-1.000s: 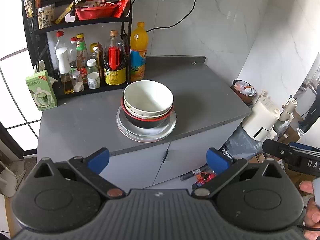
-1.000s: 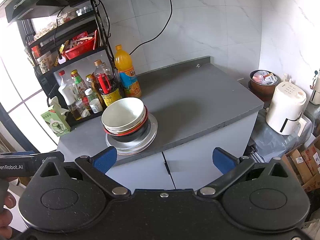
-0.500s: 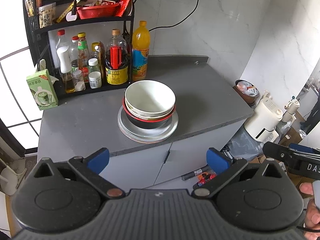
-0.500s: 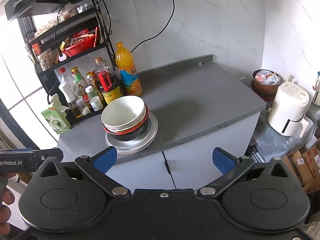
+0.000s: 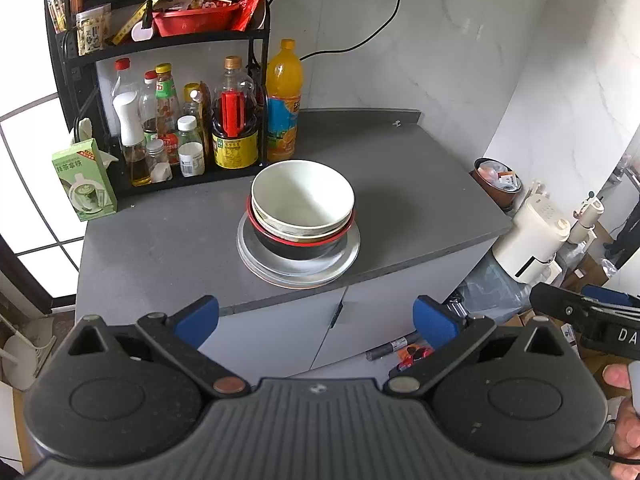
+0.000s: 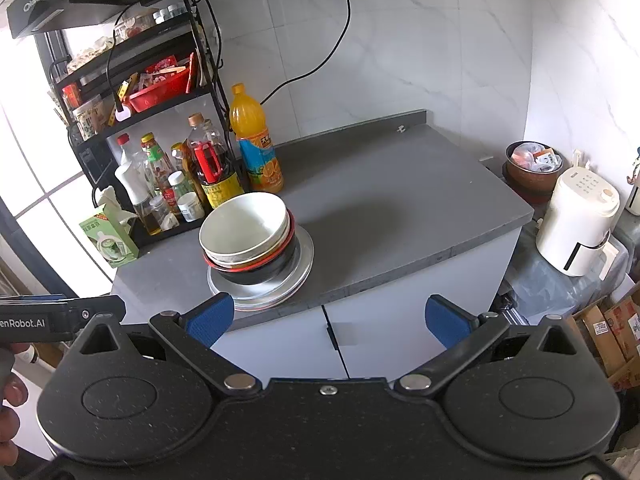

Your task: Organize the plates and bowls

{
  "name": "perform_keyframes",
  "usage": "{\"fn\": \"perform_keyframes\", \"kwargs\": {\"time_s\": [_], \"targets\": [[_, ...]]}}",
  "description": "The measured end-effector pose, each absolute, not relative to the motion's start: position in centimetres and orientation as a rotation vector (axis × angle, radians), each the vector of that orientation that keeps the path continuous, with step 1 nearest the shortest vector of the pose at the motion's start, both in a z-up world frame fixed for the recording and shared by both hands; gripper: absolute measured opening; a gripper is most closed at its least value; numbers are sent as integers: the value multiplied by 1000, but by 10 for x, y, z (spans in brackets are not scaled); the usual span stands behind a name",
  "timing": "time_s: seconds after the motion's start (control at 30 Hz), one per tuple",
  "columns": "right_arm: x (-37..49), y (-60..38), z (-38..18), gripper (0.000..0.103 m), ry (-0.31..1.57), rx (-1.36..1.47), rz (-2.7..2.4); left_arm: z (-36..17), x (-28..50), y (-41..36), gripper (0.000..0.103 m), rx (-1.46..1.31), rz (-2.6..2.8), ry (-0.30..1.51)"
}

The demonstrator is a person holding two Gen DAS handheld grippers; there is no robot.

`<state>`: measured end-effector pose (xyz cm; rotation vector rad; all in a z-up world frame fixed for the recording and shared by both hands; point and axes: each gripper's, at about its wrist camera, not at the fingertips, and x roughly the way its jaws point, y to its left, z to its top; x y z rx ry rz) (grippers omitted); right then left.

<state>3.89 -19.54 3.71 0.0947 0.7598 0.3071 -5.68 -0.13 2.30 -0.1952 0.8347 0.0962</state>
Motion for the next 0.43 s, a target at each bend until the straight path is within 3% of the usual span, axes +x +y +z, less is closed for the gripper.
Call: {"fn": "perform_keyframes", "kwargs": {"time_s": [0.43], "targets": [[52, -202, 32, 103, 769, 94, 320, 19, -43, -6, 102, -194, 117, 854]]}}
